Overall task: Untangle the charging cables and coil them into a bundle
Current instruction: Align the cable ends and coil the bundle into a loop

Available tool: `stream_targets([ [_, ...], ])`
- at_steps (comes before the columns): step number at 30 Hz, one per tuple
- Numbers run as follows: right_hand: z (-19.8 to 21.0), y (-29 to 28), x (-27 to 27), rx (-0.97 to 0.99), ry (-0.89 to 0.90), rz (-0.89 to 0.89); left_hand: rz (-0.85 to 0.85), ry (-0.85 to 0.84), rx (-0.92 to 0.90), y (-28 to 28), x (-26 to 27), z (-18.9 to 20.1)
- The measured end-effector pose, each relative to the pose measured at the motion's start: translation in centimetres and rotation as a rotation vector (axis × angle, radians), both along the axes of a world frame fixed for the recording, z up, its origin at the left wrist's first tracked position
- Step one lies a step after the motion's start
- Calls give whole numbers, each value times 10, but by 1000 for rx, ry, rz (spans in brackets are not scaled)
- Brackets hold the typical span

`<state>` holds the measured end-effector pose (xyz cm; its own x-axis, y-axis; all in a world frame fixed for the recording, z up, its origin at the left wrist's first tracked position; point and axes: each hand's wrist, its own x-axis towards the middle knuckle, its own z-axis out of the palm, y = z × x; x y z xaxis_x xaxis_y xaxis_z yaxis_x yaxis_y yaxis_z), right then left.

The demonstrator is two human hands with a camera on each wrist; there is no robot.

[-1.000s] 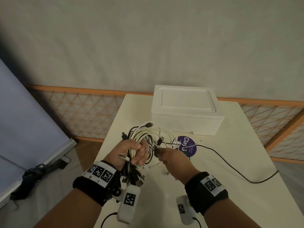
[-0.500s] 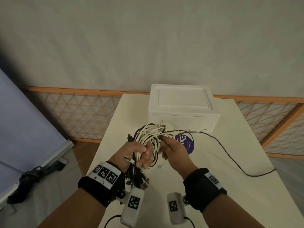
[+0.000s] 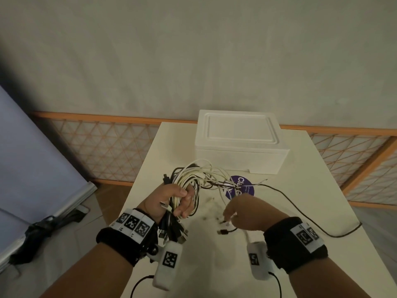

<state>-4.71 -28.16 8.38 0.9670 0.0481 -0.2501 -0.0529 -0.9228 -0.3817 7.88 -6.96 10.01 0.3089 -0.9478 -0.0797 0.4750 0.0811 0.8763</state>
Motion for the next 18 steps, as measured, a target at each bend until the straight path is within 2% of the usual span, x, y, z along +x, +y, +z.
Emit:
stream_targets([
  [2,8,9,2,201,-423,-144,-31,-6,21,-3,-5,-6],
  [3,12,15,5,236,-644,-173,-49,-10,22,-6,-9,-6],
  [5,16,25,13,123,-912,-127,-64,-13,15,-10,-16,-7],
  [7,10,30,21,54,-949,-122,-77,-28,-12,-12,-19,-4],
  [9,-1,29,27,87,-910,-178,-86,-33,-30,-13,-19,-3],
  [11,-9,30,30,116,-893,-145,-81,-17,-17,-10,-17,-4],
  [14,-7,37,26,341,-930,-108,-90,15,-30,-2,-14,-6],
  [16,-3,39,19,513,-1005,-253,-81,22,-25,3,-9,-6],
  [18,0,40,14,634,-980,-331,-56,2,-10,7,-7,-5],
])
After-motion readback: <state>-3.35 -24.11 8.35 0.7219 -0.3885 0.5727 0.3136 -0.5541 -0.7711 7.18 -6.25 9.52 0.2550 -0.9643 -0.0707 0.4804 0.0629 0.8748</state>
